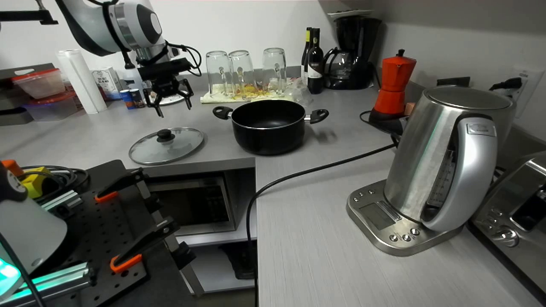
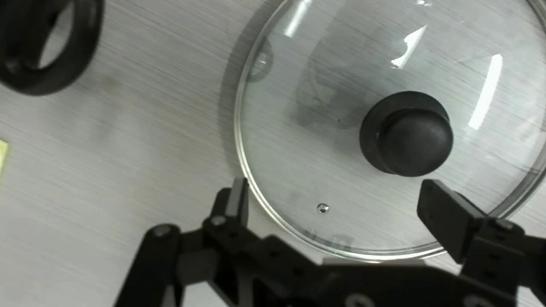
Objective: Put the glass lid on the black pot.
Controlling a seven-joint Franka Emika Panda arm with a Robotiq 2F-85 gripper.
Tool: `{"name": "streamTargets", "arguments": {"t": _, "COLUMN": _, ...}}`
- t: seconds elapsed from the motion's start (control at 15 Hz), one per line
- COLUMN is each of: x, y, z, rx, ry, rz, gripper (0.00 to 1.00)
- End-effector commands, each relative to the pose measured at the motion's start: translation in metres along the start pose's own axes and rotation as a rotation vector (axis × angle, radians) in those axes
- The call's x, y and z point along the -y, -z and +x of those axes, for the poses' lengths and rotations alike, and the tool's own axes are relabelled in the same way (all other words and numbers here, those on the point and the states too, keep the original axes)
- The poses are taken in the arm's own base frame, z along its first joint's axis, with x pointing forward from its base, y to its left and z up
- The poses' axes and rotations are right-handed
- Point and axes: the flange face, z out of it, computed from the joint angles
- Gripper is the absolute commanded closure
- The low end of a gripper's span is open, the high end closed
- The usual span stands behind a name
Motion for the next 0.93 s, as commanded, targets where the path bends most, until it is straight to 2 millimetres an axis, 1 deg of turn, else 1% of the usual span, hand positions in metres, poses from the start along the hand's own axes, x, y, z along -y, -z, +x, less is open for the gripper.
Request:
{"name": "streamTargets", "arguments": {"t": 0.0, "x": 0.021, "y": -0.010, "z": 0.003, "rx": -0.022, "ry": 0.034, "rz": 0.055, "gripper": 0.00}}
{"name": "streamTargets", "arguments": {"t": 0.2, "x": 0.038, "y": -0.017, "z": 0.002, "rx": -0.019, "ry": 0.040, "rz": 0.102, "gripper": 0.00}}
{"name": "streamTargets", "arguments": {"t": 0.4, "x": 0.048, "y": -0.023, "z": -0.001, "rx": -0.014, "ry": 0.046, "rz": 0.127, "gripper": 0.00}}
{"name": "streamTargets", "arguments": {"t": 0.6, "x": 0.049, "y": -0.031, "z": -0.006, "rx": -0.013, "ry": 0.046, "rz": 0.135, "gripper": 0.00}}
{"name": "streamTargets", "arguments": {"t": 0.87, "x": 0.038, "y": -0.040, "z": -0.008, "rx": -0.044, "ry": 0.058, "rz": 0.129, "gripper": 0.00}}
